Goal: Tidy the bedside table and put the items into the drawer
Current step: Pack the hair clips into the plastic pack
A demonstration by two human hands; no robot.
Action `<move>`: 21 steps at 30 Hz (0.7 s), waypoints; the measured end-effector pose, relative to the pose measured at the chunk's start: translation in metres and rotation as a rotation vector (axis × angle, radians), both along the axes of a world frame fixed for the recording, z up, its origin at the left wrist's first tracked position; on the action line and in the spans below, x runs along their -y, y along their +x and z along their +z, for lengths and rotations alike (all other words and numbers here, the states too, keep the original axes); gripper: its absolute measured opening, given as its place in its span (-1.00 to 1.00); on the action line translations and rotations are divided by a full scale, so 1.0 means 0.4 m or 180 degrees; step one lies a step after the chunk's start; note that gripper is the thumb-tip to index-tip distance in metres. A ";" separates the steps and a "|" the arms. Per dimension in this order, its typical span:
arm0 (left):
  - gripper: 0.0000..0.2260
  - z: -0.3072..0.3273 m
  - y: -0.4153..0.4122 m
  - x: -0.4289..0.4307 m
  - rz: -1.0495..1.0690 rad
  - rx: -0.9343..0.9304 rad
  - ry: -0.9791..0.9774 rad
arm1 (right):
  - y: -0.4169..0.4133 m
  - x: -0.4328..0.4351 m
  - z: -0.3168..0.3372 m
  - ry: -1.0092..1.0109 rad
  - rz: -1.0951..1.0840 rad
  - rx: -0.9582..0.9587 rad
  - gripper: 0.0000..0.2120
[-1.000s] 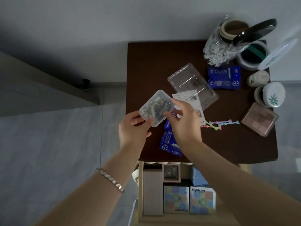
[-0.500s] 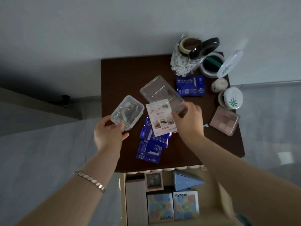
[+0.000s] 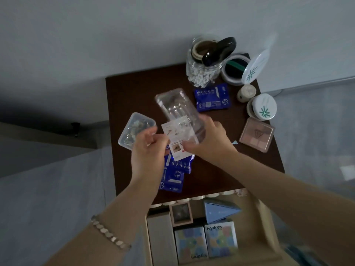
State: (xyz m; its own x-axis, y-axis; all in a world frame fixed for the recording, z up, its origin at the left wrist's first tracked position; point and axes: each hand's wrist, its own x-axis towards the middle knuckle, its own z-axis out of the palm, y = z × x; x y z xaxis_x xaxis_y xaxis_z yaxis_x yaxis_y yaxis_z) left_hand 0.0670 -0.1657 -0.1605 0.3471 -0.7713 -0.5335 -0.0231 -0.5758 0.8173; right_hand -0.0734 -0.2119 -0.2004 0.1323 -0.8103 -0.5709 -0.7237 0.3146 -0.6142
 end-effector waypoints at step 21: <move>-0.48 0.059 -0.152 -0.019 -0.2239 -0.0925 0.0114 | -0.100 -0.141 0.132 -0.0868 -0.0592 0.1083 -0.74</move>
State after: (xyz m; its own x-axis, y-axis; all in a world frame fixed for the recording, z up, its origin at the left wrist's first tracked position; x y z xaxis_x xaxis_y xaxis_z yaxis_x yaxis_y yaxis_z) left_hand 0.0062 -0.1581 -0.1368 -0.3781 -0.7392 -0.5573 -0.1811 -0.5314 0.8276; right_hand -0.1134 -0.1553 -0.1477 0.1134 -0.9522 -0.2835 -0.4138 0.2142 -0.8848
